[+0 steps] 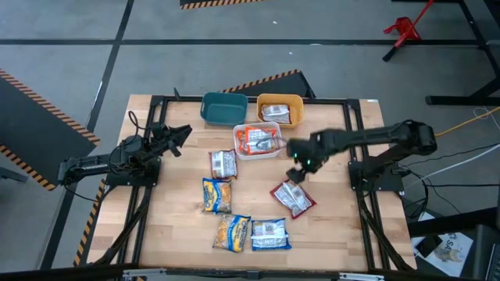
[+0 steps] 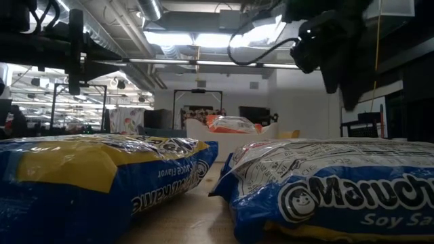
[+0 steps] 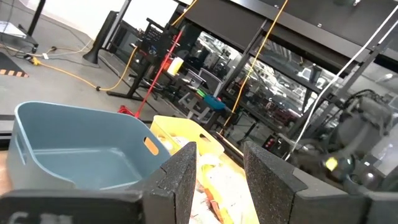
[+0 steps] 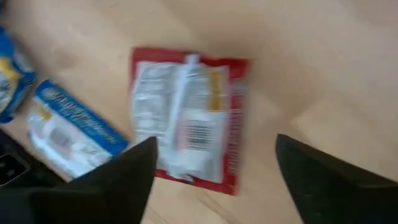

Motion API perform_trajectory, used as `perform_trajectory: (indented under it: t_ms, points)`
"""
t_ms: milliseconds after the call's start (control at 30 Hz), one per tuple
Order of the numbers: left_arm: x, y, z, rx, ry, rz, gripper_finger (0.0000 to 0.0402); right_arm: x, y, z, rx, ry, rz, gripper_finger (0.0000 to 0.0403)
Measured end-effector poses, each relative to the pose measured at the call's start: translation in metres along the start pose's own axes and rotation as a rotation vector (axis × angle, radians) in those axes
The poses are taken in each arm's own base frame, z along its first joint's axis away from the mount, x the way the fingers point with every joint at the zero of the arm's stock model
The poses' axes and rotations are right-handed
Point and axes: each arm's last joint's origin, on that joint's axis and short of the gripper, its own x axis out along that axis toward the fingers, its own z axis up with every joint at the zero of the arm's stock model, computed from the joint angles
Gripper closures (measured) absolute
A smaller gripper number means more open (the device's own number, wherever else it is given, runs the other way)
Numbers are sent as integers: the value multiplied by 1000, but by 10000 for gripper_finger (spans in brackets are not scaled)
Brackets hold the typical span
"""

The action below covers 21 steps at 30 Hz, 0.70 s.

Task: Sort Maruchan noodles
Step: Put the bottom red noodle pack into the yellow bin

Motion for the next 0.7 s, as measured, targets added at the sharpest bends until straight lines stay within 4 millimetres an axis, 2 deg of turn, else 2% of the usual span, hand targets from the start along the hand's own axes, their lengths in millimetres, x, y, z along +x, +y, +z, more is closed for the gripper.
perform_trajectory:
  t_ms: [133,267,367,533,700]
  points:
    - [0,0,0,0,10,-16,274,26,10,-15,-15,-37,80,35]
    - [0,-1,-1,-1,22,-36,274,49,0,-25,35,-47,58,8]
    - [0,-1,-1,-2,27,-44,274,62,-8,-31,55,-42,59,4]
    - [0,-1,-1,-21,29,-46,274,72,-8,-33,40,-57,146,7]
    - [0,-1,-1,-23,29,-46,274,82,-19,-36,52,-69,89,8]
